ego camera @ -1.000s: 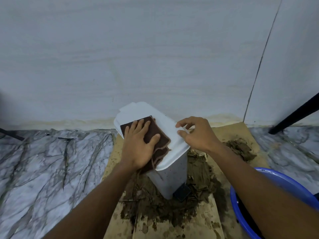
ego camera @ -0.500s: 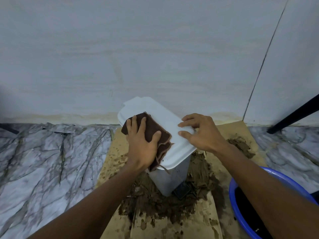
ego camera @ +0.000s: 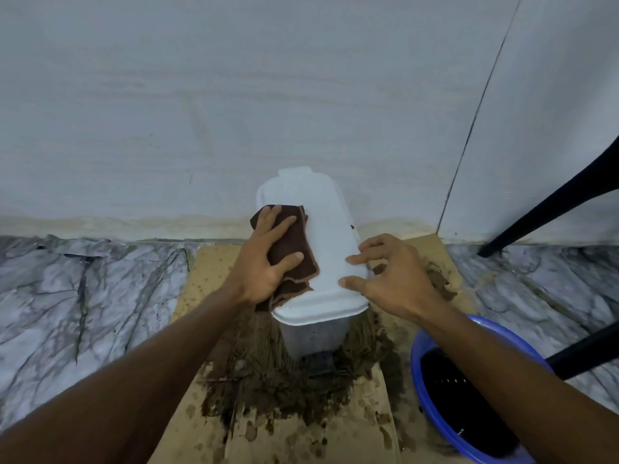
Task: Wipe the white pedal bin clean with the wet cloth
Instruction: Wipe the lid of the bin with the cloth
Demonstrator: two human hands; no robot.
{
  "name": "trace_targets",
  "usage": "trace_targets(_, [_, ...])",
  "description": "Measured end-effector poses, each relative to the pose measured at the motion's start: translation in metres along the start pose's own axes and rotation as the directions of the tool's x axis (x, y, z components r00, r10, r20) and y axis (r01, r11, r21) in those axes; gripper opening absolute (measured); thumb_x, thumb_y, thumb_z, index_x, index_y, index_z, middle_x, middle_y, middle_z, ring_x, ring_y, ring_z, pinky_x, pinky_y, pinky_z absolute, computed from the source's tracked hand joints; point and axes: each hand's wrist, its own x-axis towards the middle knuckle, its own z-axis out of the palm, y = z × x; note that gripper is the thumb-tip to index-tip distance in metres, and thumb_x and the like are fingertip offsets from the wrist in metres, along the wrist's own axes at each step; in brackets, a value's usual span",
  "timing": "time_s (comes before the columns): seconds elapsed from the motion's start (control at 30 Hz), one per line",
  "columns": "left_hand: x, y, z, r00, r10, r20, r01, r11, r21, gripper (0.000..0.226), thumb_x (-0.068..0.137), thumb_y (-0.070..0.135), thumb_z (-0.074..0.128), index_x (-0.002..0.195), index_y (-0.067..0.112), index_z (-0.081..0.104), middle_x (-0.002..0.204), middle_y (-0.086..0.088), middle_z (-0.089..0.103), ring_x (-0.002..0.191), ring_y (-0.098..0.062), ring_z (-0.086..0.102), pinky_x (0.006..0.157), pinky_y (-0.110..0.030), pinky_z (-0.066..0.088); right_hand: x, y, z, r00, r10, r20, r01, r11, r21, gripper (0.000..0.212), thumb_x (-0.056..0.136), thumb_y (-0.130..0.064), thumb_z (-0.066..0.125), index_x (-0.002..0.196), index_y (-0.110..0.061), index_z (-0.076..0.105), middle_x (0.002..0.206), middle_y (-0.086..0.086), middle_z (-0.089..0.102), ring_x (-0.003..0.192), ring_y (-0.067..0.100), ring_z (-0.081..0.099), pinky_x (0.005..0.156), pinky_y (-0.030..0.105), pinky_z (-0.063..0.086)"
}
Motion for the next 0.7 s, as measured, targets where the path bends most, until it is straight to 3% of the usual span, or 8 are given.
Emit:
trace_targets(0.1, [0.023,-0.004,-0.004,0.996,-0.057,0.07,0.06,0.997,-0.046,0.067,0.092,0.038,0.068,0.152,0.026,0.04,0.166,0.01,0.016,0.153,-0.011,0.009,0.124,-0.045,0.016,0.01,-0.004,0.007,0.999,0.004,-0.032,-0.006,0.998,-0.067,0.041,0.067,-0.04,0.088,0.101,-0.022,0.078,0.111,-0.008,0.057,0.105,0.007,0.055,0.091,0.026,0.051])
trace_targets(0.17, [0.032,-0.004,-0.002,0.991,-0.09,0.097,0.092,0.996,-0.017,0.065,0.096,0.033,0.065,0.154,0.025,0.037,0.167,0.01,0.012,0.154,-0.012,0.005,0.125,-0.047,0.015,0.021,-0.004,0.008,0.998,0.035,-0.05,-0.036,0.999,-0.032,0.039,0.065,-0.041,0.089,0.098,-0.023,0.078,0.109,-0.008,0.059,0.103,0.008,0.058,0.083,0.02,0.051])
trace_targets(0.27, [0.029,-0.002,-0.001,0.984,-0.103,0.143,0.091,0.992,0.088,0.07,0.097,0.045,0.057,0.157,0.026,0.027,0.168,0.008,0.004,0.154,-0.011,-0.007,0.126,-0.047,0.005,0.029,-0.005,0.008,0.997,0.068,-0.044,-0.068,0.998,0.006,0.036,0.062,-0.04,0.091,0.092,-0.024,0.077,0.106,-0.009,0.062,0.095,0.008,0.059,0.075,0.015,0.045])
trace_targets(0.37, [0.008,0.008,0.004,0.984,-0.04,0.176,-0.001,0.974,0.225,0.079,0.091,0.062,0.042,0.159,0.029,0.019,0.168,0.008,0.001,0.152,-0.007,-0.014,0.125,-0.045,-0.004,0.029,-0.005,0.005,0.999,0.031,-0.016,-0.031,0.999,-0.014,0.028,0.067,-0.036,0.089,0.09,-0.026,0.076,0.103,-0.012,0.06,0.093,0.007,0.059,0.079,0.022,0.049])
trace_targets(0.53, [-0.022,0.019,0.013,0.965,0.124,0.231,-0.226,0.84,0.493,0.076,0.095,0.065,0.029,0.16,0.031,0.009,0.167,0.006,0.0,0.153,-0.009,-0.012,0.123,-0.041,-0.014,0.026,0.002,-0.004,0.999,-0.017,0.036,0.017,1.0,0.0,0.017,0.085,-0.018,0.075,0.099,-0.027,0.078,0.111,-0.011,0.059,0.102,0.008,0.059,0.091,0.027,0.052])
trace_targets(0.7, [-0.018,0.034,0.031,0.982,0.085,0.167,-0.174,0.747,0.641,0.074,0.097,0.067,0.019,0.16,0.029,0.01,0.168,0.002,0.007,0.155,-0.016,-0.004,0.123,-0.05,-0.01,0.027,0.0,-0.005,0.997,-0.024,0.067,0.024,1.0,-0.001,0.017,0.088,-0.017,0.072,0.101,-0.026,0.077,0.116,-0.007,0.057,0.103,0.011,0.057,0.094,0.035,0.052])
